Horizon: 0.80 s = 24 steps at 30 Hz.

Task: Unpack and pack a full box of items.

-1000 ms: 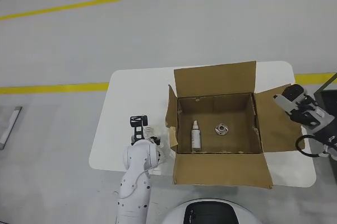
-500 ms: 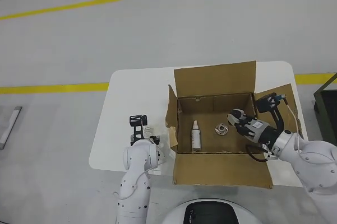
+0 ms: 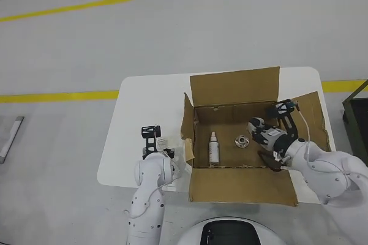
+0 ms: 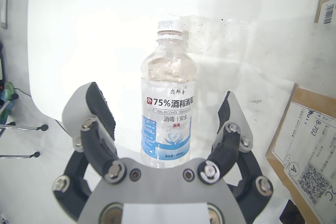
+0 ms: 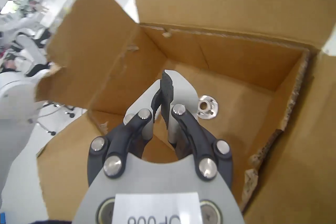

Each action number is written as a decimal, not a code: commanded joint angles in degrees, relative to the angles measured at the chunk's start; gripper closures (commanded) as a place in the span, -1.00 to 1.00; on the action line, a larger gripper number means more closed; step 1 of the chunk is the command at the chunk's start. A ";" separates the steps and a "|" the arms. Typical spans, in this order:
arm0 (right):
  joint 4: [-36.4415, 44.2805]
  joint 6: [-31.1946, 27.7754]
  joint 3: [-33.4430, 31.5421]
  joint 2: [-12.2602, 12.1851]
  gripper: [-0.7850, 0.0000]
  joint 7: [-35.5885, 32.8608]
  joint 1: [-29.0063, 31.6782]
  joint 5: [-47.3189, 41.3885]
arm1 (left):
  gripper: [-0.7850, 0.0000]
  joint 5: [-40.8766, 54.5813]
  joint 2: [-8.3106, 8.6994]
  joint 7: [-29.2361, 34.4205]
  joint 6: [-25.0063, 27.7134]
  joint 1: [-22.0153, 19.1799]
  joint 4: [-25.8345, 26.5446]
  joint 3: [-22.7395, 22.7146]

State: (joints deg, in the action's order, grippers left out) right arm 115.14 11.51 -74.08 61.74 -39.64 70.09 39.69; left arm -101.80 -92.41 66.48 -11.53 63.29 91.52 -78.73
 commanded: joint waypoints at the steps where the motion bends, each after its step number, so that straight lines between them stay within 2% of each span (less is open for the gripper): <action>1: -2.41 4.20 5.25 0.74 1.00 -0.36 -4.57 0.67 | -1.00 0.00 0.00 0.00 0.00 0.00 0.00 0.00; 3: -4.69 7.02 9.11 1.71 1.00 -0.86 -8.32 -0.62 | -1.00 0.00 0.00 0.00 0.00 0.00 0.00 0.00; 8: -11.75 13.48 16.83 3.67 1.00 -1.76 -15.79 3.19 | -1.00 0.00 0.00 0.00 0.00 0.00 0.00 0.00; 21: -12.02 13.85 17.15 3.82 1.00 -1.61 -16.07 3.06 | -1.00 0.00 0.00 0.00 0.00 0.00 0.00 0.00; 22: -12.34 13.90 17.11 3.77 1.00 -1.26 -15.77 3.82 | -1.00 0.00 0.00 0.00 0.00 0.00 0.00 0.00; 24: -12.53 17.97 18.42 3.58 1.00 -4.47 -15.57 10.84 | -1.00 0.00 0.00 0.00 0.00 0.00 0.00 0.00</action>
State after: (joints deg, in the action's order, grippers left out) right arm 102.09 26.18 -56.41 65.36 -41.33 54.51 44.94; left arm -101.80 -92.41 66.48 -11.53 63.29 91.52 -78.73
